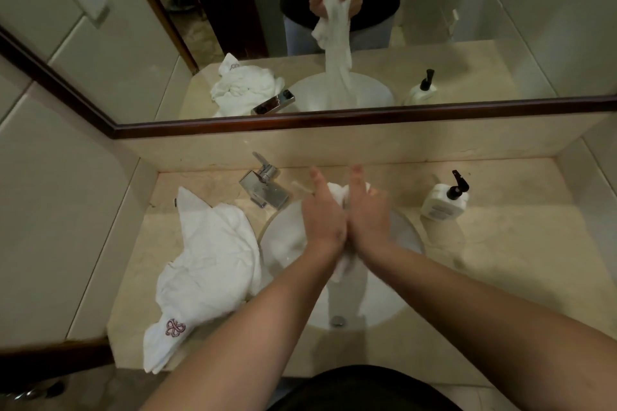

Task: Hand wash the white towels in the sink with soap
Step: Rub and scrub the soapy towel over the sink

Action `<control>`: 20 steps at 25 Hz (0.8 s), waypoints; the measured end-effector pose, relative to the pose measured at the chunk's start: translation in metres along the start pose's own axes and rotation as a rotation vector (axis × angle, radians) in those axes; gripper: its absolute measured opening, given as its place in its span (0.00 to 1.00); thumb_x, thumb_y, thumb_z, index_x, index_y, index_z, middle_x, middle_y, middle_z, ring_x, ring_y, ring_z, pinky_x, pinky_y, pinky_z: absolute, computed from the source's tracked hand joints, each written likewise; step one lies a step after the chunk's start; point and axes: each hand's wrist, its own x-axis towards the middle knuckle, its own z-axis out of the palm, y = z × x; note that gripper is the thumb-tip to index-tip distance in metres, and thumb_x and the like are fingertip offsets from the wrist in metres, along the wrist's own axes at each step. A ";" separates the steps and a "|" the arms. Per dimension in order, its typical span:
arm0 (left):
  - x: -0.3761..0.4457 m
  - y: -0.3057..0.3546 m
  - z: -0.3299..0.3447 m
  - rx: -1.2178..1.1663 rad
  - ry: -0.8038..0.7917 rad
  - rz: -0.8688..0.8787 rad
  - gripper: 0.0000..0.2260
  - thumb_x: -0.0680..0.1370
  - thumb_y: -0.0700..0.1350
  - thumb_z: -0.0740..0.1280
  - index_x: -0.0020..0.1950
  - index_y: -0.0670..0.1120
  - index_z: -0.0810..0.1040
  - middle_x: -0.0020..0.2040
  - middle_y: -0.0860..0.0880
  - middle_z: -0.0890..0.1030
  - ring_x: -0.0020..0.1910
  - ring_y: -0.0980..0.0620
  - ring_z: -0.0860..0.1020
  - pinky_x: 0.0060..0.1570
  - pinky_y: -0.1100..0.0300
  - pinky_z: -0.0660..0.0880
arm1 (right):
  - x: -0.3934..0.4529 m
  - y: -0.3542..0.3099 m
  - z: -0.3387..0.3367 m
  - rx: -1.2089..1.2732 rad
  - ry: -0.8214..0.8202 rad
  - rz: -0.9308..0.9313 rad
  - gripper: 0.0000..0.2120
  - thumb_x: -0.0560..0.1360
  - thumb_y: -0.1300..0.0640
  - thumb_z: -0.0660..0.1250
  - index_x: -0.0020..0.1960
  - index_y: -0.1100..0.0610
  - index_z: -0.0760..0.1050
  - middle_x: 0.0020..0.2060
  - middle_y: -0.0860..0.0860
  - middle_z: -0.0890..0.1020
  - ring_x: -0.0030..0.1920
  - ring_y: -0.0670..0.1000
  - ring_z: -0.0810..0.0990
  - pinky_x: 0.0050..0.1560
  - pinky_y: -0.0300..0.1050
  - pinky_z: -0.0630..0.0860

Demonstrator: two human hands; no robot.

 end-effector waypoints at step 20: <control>0.114 -0.118 -0.076 0.646 -0.446 -0.334 0.46 0.65 0.56 0.81 0.76 0.43 0.64 0.73 0.47 0.70 0.70 0.45 0.71 0.67 0.52 0.70 | 0.068 0.142 -0.015 -0.338 -0.377 0.448 0.25 0.68 0.66 0.75 0.62 0.60 0.69 0.55 0.56 0.76 0.54 0.55 0.77 0.51 0.49 0.78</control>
